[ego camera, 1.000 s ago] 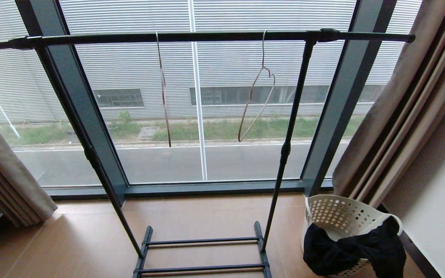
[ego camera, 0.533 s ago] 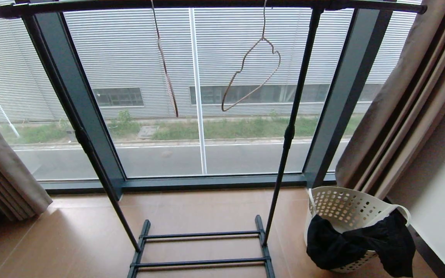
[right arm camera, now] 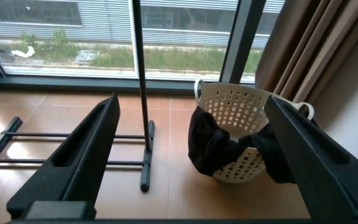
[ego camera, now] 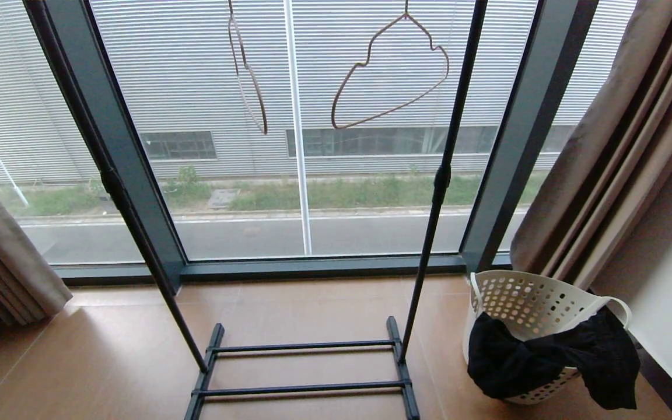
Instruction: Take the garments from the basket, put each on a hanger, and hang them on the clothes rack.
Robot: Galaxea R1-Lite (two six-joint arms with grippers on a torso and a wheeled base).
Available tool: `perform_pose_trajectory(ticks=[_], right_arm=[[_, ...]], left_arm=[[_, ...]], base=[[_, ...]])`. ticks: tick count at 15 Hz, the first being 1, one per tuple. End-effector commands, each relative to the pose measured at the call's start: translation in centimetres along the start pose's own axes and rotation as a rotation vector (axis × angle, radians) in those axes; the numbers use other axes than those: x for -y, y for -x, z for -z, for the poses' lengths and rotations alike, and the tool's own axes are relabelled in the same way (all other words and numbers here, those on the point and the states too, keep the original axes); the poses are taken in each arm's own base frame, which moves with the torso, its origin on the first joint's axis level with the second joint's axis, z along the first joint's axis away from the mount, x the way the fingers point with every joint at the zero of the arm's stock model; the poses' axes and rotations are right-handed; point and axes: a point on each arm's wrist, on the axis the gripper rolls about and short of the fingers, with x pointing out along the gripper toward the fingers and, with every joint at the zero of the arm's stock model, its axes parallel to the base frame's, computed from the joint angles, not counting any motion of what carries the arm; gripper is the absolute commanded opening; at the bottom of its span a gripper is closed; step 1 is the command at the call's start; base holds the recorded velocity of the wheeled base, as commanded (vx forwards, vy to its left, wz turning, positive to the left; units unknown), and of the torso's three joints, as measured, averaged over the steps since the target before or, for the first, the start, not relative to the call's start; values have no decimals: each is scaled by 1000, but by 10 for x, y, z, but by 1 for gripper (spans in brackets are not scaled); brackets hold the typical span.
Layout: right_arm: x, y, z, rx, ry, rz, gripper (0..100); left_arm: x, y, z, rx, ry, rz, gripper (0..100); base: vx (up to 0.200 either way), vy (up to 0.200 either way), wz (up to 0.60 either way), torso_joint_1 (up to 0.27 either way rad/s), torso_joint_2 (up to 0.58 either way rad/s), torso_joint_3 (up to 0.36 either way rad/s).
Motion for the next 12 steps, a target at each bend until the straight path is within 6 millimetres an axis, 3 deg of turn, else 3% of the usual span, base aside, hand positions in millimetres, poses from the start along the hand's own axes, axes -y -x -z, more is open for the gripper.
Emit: perform_pose_trajectory(ticks=[1, 7, 12], right_arm=[[0, 0, 0, 0, -1, -1, 100], [0, 0, 0, -1, -3, 1, 100], [0, 0, 0, -1, -3, 1, 100]], left_arm=[[0, 0, 0, -1, 0, 0, 100], [0, 0, 0, -1, 0, 0, 100], [0, 0, 0, -1, 0, 0, 100]], base=[[0, 0, -600, -7, 41, 36], [0, 0, -600, -1, 10, 10], [0, -200, 0, 1, 3, 1]])
